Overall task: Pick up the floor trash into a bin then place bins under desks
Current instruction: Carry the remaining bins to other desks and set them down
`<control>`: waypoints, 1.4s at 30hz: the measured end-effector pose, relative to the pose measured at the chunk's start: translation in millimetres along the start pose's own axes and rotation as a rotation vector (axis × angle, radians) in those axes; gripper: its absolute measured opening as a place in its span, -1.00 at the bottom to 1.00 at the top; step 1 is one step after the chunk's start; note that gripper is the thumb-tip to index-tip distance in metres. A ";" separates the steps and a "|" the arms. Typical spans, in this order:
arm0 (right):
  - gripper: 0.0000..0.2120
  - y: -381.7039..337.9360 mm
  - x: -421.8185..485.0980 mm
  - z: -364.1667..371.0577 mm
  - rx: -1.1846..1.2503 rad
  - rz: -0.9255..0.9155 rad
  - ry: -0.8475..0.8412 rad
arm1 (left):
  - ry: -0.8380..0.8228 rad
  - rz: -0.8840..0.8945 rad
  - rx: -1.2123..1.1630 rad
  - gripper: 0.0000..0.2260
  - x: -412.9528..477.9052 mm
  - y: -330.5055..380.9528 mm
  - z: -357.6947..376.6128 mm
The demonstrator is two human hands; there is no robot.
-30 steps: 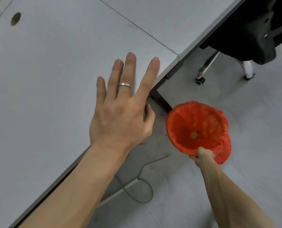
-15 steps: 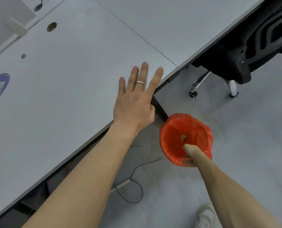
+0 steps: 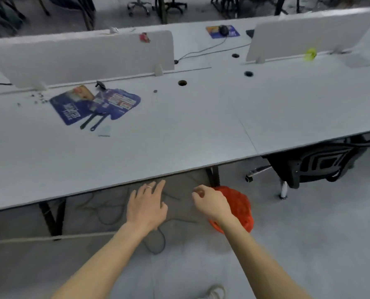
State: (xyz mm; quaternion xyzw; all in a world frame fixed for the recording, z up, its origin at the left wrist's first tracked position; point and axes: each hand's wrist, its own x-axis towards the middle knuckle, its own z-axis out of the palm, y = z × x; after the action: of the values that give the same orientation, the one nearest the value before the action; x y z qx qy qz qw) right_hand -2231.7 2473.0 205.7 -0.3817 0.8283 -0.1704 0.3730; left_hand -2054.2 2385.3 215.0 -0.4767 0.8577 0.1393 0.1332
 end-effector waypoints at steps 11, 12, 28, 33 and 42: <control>-0.62 -280.9 -142.3 130.6 -0.364 -0.700 -0.064 | 0.226 -0.591 -0.273 -0.49 -224.7 -324.1 -51.2; -0.59 -300.2 -146.7 145.1 -0.387 -0.732 -0.076 | 0.251 -0.650 -0.286 -0.49 -241.8 -349.8 -50.8; -0.71 -620.5 -133.1 442.9 -0.603 -1.297 -0.443 | 0.303 -1.413 -0.405 -0.49 -416.3 -675.1 -42.9; -0.81 -720.4 -148.8 541.5 -0.708 -1.516 -0.612 | 0.373 -1.632 -0.512 -0.49 -462.2 -736.5 -38.6; -0.63 -849.7 -234.3 730.6 -0.786 -1.634 -0.747 | 0.415 -1.847 -0.648 -0.49 -558.2 -873.0 16.3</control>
State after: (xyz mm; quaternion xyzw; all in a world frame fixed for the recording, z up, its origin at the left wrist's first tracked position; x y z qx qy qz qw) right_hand -1155.1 2100.0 317.0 -0.9640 0.1357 0.0436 0.2247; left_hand -1021.7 2384.6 303.8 -0.9844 0.0778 0.1223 -0.0993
